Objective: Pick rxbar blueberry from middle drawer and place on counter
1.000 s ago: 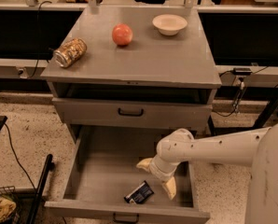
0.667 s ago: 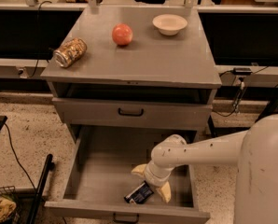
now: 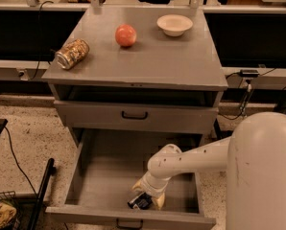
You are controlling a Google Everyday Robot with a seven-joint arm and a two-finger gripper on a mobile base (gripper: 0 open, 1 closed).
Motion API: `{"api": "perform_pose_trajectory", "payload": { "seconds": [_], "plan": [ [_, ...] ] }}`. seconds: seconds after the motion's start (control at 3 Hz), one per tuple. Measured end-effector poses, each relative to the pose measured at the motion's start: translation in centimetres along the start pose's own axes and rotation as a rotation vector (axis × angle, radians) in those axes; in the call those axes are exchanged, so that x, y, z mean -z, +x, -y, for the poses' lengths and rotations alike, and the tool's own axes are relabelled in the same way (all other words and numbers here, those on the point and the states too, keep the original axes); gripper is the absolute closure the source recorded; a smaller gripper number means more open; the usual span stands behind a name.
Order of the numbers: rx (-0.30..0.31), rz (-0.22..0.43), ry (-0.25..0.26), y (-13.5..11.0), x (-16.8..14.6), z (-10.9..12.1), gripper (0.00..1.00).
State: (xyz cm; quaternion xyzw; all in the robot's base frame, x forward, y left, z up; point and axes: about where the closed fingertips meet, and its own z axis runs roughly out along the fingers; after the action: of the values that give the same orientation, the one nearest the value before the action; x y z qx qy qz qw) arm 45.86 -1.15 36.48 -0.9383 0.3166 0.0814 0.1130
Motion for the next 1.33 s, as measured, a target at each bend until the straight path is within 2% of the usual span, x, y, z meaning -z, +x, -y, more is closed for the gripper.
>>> {"api": "perform_pose_trajectory", "payload": {
  "seconds": [0.33, 1.0, 1.33],
  "plan": [
    [0.013, -0.001, -0.001, -0.4, -0.8, 1.0, 0.38],
    [0.016, 0.002, -0.024, -0.4, -1.9, 2.3, 0.88],
    [0.016, 0.002, -0.024, -0.5, -1.7, 2.3, 0.89]
  ]
}}
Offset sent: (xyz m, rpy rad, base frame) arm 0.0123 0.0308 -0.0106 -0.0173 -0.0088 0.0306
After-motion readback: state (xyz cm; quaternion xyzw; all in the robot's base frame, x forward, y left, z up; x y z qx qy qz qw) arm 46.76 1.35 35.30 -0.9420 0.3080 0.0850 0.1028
